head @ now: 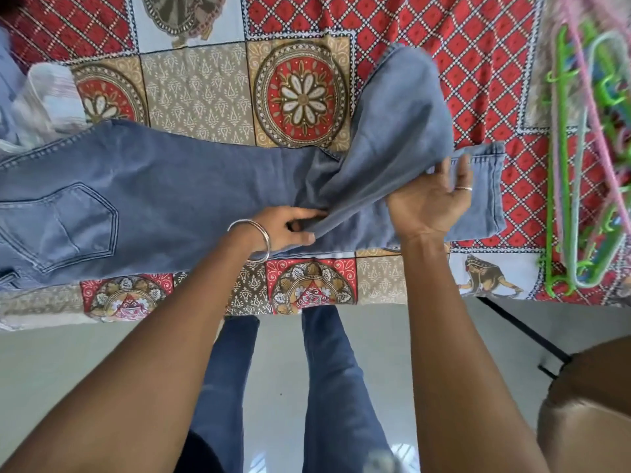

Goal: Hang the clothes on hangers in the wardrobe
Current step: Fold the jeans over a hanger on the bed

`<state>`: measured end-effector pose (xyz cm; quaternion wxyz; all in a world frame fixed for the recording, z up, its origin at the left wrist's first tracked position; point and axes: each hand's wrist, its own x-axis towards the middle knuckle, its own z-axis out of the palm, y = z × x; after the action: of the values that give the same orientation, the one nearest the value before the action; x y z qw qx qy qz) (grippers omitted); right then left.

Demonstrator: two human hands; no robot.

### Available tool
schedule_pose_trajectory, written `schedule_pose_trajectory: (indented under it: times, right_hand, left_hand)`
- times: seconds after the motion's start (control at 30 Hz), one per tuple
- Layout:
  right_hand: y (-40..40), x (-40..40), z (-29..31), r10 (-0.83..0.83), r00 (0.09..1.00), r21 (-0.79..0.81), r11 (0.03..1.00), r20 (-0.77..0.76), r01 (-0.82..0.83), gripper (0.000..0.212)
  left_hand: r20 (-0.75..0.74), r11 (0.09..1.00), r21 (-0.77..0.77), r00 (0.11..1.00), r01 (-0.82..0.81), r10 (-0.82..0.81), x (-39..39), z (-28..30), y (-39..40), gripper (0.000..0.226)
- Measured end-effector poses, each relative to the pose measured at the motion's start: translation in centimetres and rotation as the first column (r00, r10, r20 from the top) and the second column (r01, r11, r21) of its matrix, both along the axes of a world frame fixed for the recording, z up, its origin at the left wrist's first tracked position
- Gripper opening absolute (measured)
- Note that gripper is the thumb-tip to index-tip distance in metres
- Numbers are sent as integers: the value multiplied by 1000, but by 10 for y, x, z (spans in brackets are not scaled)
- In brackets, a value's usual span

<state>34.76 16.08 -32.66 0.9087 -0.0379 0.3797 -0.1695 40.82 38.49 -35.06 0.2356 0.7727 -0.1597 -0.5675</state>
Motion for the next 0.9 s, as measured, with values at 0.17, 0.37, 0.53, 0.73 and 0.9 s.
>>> schedule_pose_trajectory:
  times: [0.17,0.37,0.53,0.73,0.9]
  right_hand:
    - [-29,-34,12,41,996,-244,969,77,-21,53]
    - [-57,-64,-9,-13,896,-227,969,-444,-98,45]
    - [-65,-66,-16,79,845,-246,939,-529,-241,66]
    - [-91,-68,-18,-35,730,-349,893,-683,-284,24]
    - [-90,-90,-29,0,563,-257,890,-826,-377,15]
  left_hand:
    - [75,959,109,964,-262,255,-7,-14,-4,18]
    - [336,866,499,913,37,-232,-26,-8,-33,46]
    - [405,941,333,893,56,-196,-38,-10,-50,30]
    - [417,982,164,896,89,-150,-41,-7,-37,61]
    - [557,822,371,606,431,-569,-60,-7,-39,70]
